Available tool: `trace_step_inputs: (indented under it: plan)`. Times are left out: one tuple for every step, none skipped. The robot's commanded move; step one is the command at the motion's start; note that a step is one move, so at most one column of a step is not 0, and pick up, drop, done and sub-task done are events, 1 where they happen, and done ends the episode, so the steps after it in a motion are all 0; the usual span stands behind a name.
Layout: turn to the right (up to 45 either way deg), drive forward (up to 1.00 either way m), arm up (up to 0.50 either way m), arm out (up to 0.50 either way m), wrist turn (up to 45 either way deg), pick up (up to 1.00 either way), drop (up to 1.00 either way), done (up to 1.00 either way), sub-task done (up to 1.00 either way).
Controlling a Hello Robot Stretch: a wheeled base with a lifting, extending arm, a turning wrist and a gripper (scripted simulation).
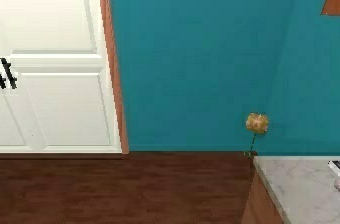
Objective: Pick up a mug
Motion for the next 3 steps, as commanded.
trace_step_inputs:
  plan:
    - [0.0, 0.00, 0.38, 0.00, 0.0, 0.00, 0.00, 0.00, 0.00]
    - [0.0, 0.00, 0.00, 0.48, 0.0, 0.00, 0.00, 0.00, 0.00]
    - [0.0, 0.00, 0.00, 0.00, 45.0, 0.00, 0.00, 0.00, 0.00]
